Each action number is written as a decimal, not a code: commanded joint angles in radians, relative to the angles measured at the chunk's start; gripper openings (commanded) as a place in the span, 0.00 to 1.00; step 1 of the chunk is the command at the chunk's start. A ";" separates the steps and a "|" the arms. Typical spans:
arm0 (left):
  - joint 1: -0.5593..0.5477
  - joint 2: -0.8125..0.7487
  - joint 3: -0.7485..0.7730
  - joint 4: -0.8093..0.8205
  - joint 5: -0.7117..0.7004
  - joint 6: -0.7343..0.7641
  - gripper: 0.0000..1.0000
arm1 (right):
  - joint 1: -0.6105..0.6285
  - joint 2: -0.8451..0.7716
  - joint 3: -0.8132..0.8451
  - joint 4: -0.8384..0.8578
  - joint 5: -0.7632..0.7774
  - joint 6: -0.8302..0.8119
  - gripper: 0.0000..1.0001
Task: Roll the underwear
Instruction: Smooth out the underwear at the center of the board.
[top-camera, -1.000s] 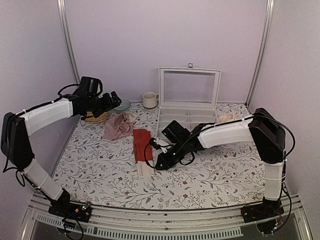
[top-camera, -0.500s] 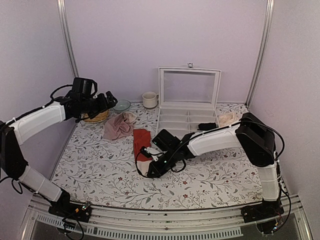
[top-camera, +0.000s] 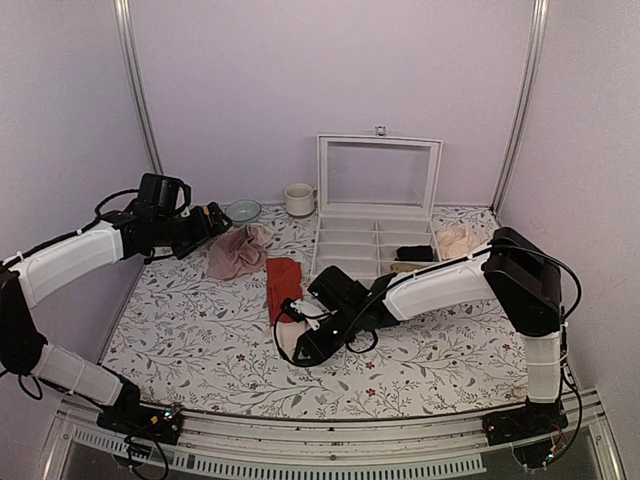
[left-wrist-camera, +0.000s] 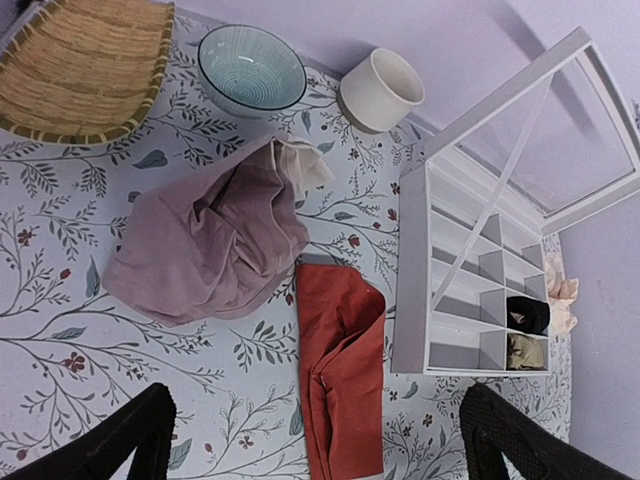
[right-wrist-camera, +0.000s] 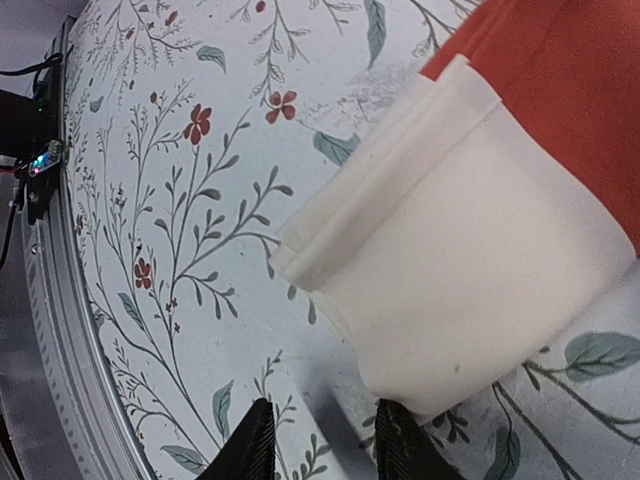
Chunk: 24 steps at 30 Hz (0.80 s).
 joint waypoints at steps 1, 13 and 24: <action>0.000 -0.033 -0.038 0.030 0.025 -0.031 1.00 | 0.019 -0.137 -0.081 -0.079 0.156 -0.056 0.38; -0.006 -0.074 -0.105 0.052 0.052 -0.063 1.00 | 0.070 -0.143 -0.081 0.049 0.415 -0.249 0.42; -0.019 -0.070 -0.100 0.052 0.053 -0.075 1.00 | 0.108 -0.161 -0.163 0.184 0.488 -0.449 0.42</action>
